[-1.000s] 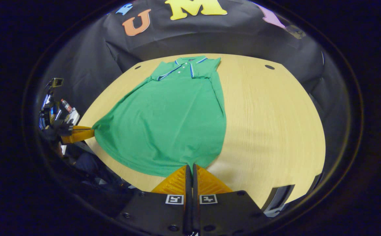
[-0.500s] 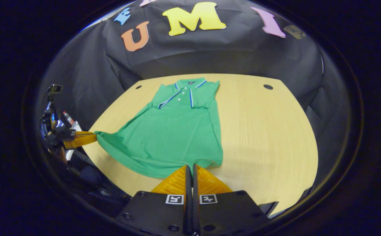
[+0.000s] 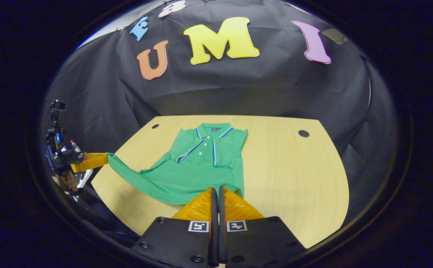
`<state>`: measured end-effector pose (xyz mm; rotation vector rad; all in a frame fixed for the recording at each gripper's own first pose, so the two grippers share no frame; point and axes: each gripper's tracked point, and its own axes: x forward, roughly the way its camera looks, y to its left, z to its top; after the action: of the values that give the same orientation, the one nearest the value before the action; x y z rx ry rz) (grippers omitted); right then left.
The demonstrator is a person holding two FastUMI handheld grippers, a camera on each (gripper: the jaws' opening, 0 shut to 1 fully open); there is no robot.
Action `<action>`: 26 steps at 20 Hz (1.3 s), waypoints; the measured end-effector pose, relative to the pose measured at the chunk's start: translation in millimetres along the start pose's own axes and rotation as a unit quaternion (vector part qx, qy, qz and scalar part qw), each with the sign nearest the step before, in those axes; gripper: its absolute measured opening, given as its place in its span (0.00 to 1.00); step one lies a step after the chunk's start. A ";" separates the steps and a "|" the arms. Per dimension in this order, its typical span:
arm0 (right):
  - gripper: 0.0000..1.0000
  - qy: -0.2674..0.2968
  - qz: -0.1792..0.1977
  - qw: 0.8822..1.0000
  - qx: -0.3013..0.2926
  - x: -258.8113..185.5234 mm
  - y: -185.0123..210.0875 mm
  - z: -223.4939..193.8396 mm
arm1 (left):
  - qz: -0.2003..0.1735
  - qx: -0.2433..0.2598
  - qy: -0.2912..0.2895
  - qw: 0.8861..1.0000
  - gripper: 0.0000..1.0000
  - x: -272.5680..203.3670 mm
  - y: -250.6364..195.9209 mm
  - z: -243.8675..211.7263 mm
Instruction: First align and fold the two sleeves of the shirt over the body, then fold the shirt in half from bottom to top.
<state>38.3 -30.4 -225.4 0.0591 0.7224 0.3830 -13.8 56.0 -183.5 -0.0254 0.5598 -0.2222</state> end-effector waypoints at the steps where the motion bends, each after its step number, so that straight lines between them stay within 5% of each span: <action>1: 0.03 -0.006 -0.001 1.000 -0.005 4.5 -2.2 11.4 | 0.002 0.005 -0.005 1.000 0.03 5.4 4.3 6.3; 18: 0.02 -0.053 -0.005 0.998 -0.043 115.5 -24.7 165.0 | 0.007 -0.015 -0.056 0.998 0.03 134.7 71.4 132.2; 26: 0.03 -0.051 -0.027 0.997 -0.056 218.5 -62.4 176.8 | 0.022 -0.015 -0.022 0.999 0.04 242.0 112.5 125.8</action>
<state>323.6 4.5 -242.4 -0.0471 0.6003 0.3665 274.9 109.0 -213.1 -0.0465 0.5184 -0.1704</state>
